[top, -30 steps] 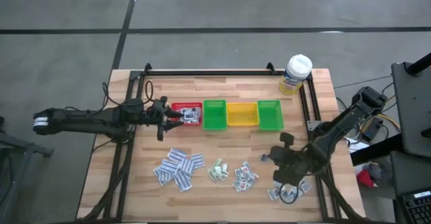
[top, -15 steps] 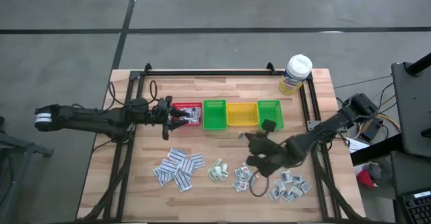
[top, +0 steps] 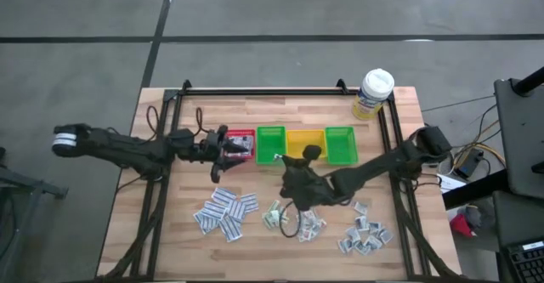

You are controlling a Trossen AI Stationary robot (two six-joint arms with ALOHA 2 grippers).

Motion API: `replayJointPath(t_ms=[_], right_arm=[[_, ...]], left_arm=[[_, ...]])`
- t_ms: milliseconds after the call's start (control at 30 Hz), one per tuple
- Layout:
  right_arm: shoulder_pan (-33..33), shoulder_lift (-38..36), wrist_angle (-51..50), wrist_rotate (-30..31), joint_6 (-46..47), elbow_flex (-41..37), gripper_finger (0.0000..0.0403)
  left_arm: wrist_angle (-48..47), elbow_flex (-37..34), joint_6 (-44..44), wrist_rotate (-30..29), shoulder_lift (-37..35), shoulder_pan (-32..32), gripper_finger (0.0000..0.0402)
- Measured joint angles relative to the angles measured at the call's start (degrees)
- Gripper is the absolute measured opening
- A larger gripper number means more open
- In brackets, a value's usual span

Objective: Pick & Place First Aid Supplies
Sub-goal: Put the alcohol pad into the red basket

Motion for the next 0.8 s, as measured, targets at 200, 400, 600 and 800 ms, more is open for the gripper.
replayJointPath(t_ms=[200,400,600,800], right_arm=[[-2.0,5.1,0.0,2.3,-0.8,5.2,0.0008],[-2.9,9.1,-0.1,7.0,-0.8,10.2,0.0008],[-3.5,11.0,-0.2,7.0,-0.5,11.7,0.0008],[-3.5,11.0,-0.2,7.0,-0.2,11.7,0.0008]], left_arm=[[4.6,0.3,1.1,-1.0,4.4,-2.1,0.0163],[4.6,2.0,4.6,-5.9,8.5,-3.2,0.0163],[4.5,3.3,6.2,-8.9,10.6,-3.3,0.0163],[4.4,4.1,6.9,-10.9,11.7,-3.3,0.0163]])
